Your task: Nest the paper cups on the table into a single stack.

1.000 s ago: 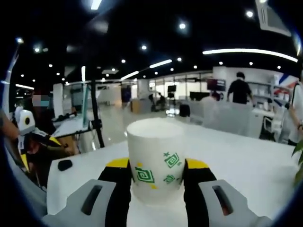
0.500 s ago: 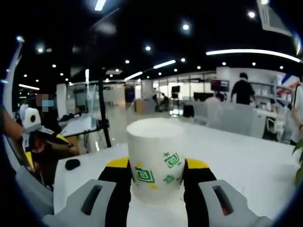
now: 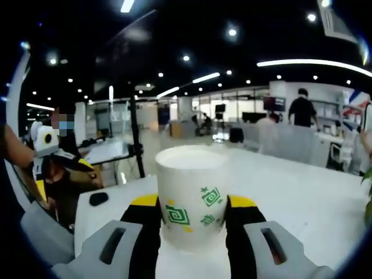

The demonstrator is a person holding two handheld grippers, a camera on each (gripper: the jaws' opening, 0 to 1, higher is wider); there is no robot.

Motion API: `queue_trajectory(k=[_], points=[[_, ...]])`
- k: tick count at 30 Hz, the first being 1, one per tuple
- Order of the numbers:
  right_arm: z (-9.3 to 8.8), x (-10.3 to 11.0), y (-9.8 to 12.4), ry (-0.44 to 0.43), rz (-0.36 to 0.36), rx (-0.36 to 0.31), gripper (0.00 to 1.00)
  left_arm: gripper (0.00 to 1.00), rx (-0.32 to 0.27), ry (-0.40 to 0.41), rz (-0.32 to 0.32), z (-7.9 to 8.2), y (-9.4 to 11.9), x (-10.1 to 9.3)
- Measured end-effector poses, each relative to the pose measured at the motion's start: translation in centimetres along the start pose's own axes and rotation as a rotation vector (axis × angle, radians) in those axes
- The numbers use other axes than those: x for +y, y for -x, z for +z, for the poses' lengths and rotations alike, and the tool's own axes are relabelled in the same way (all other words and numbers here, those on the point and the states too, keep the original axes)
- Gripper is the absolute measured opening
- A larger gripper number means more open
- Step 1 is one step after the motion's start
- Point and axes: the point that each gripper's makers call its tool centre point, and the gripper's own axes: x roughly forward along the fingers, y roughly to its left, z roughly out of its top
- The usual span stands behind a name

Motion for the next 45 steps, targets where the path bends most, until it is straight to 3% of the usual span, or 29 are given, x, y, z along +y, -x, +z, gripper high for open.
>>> queue_trajectory(k=[21, 29, 45], points=[[0.4, 4.1, 2.0, -0.013, 0.033, -0.018, 0.41, 0.99, -0.015, -0.027, -0.035, 2.3, -0.6, -0.9], [1.1, 5.0, 2.6, -0.011, 0.042, -0.03, 0.41, 0.98, -0.055, 0.002, -0.037, 3.8, -0.9, -0.9], [0.5, 7.6, 4.1, -0.019, 0.082, -0.006, 0.4, 0.92, -0.094, -0.048, -0.099, 7.0, -2.0, -3.5]])
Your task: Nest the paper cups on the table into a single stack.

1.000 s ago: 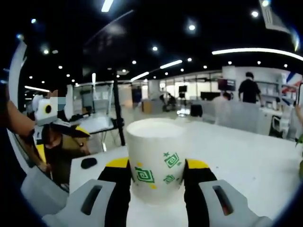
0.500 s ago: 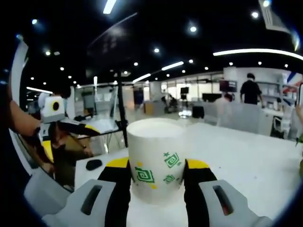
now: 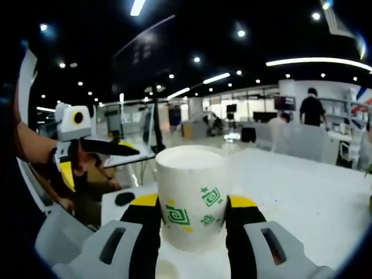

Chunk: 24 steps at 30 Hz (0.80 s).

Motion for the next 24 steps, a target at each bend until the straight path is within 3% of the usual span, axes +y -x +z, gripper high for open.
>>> queue_trajectory(k=[13, 24], points=[[-0.6, 2.8, 0.9, 0.011, 0.033, 0.023, 0.4, 0.82, -0.053, 0.043, -0.024, 2.1, -1.7, -1.2], [-0.3, 4.6, 1.2, 0.011, 0.056, 0.022, 0.4, 0.77, -0.045, 0.008, -0.074, 2.8, -3.5, -3.2]])
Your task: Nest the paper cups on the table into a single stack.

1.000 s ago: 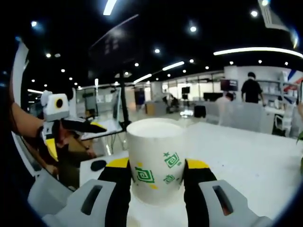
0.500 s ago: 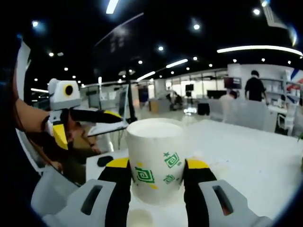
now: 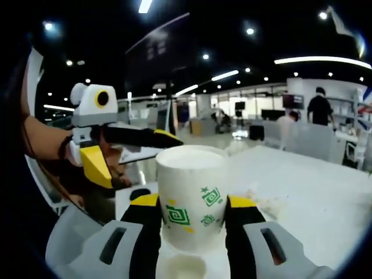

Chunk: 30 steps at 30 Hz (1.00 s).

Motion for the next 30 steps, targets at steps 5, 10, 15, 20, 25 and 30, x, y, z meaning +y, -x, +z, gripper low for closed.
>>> queue_trajectory(k=[5, 10, 15, 20, 25, 30], points=[[-0.2, 0.7, 0.1, -0.008, 0.004, 0.005, 0.4, 0.71, 0.001, -0.012, -0.024, 0.3, -0.8, -0.7], [0.1, 1.7, 0.1, 0.026, 0.025, 0.012, 0.4, 0.68, 0.018, -0.025, -0.042, 0.2, -1.4, -1.3], [0.3, 2.1, 0.1, 0.038, 0.033, 0.011, 0.4, 0.63, 0.03, -0.033, -0.061, 0.0, -1.6, -1.8], [0.3, 2.5, 0.1, 0.037, 0.04, 0.008, 0.4, 0.56, 0.035, -0.04, -0.071, 0.1, -1.8, -2.0], [0.2, 2.6, 0.1, 0.047, 0.043, 0.016, 0.4, 0.52, 0.036, -0.041, -0.081, 0.1, -2.1, -2.3], [0.1, 2.9, 0.2, 0.058, 0.049, 0.016, 0.4, 0.5, 0.046, -0.043, -0.096, -0.2, -2.2, -2.8]])
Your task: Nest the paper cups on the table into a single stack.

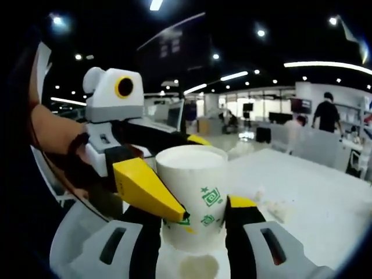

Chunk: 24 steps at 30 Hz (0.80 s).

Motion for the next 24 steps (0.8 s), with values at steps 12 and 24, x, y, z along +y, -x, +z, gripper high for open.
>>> queue_trajectory(k=[12, 24], points=[[0.32, 0.71, 0.03, -0.004, 0.032, -0.015, 0.4, 0.45, -0.011, -0.003, -0.016, 0.09, -0.07, -0.44], [0.13, 0.46, 0.27, -0.03, 0.033, -0.007, 0.43, 0.42, -0.018, -0.018, -0.028, 0.22, -0.38, -0.8]])
